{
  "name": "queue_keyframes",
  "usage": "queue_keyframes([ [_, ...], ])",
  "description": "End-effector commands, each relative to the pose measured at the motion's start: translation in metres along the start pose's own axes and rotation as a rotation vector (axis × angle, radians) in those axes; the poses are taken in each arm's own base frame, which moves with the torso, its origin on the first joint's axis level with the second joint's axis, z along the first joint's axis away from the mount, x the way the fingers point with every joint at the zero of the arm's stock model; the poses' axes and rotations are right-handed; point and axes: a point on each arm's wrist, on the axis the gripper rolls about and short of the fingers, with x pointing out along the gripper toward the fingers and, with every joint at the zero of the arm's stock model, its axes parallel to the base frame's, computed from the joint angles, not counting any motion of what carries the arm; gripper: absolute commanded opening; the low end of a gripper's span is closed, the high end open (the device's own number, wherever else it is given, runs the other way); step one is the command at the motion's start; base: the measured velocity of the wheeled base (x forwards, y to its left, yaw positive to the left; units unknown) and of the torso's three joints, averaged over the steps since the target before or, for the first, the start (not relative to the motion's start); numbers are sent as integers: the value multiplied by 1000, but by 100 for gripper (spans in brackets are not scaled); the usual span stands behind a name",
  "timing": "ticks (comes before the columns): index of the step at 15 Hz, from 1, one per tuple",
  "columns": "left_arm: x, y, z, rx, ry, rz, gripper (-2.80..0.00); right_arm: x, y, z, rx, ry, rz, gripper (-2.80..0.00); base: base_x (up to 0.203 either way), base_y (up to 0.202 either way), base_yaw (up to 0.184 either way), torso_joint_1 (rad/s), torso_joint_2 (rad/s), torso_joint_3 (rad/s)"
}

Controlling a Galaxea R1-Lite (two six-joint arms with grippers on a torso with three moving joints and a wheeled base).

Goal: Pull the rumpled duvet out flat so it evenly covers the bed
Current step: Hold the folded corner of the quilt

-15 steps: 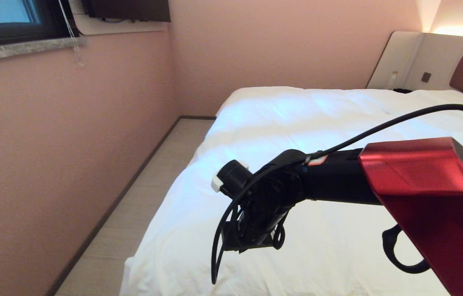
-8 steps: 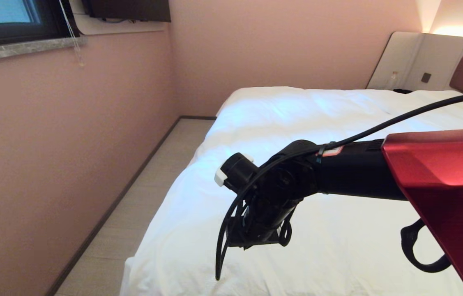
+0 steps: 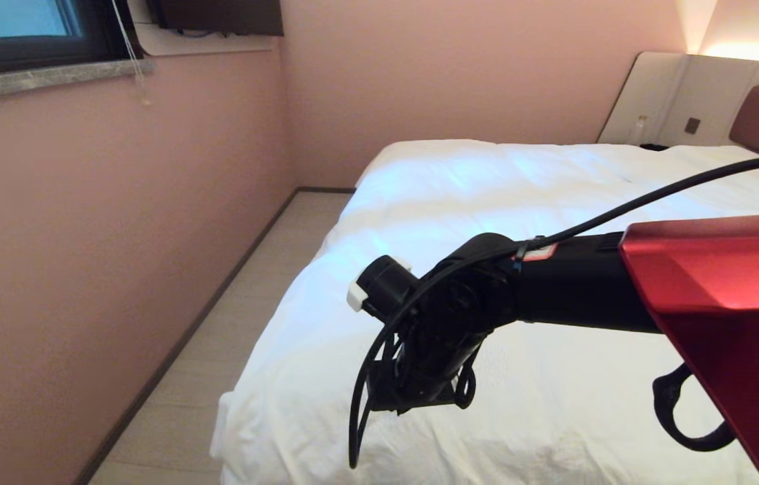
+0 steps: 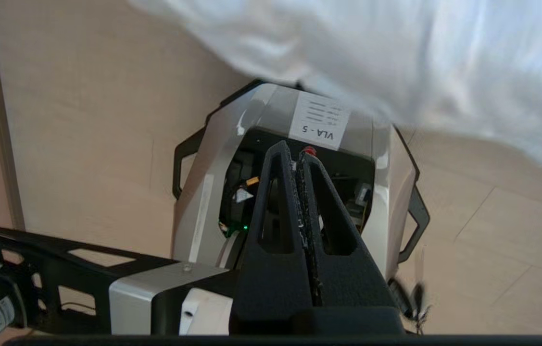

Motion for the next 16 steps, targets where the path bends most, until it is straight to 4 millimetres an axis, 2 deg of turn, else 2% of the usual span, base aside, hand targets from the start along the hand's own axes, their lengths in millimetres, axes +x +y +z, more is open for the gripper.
queue_keyframes([
  [1,0,0,0,-1,0,1,-280,2,1,-1,-2,5,-4,-280,-194,0,2,3,3,2],
  [3,0,0,0,-1,0,-1,-280,9,2,0,-8,-9,-31,-280,-193,0,2,3,1,4],
  [5,0,0,0,-2,-2,-4,-280,25,2,3,-24,-52,-111,-280,-133,0,2,-10,-3,0],
  [9,0,0,0,-1,-2,-2,-280,71,5,12,-88,-195,-236,-280,0,0,0,0,0,0],
  [11,0,0,0,-1,-2,-4,-280,83,1,17,-84,-220,-255,-280,0,0,0,0,0,0],
  [14,0,0,0,-1,-2,-2,-280,75,-3,20,-54,-229,-253,-280,0,0,0,0,0,0],
  [16,0,0,0,-1,-2,-2,-280,51,-8,27,-1,-271,-230,-280,0,0,0,0,0,0],
])
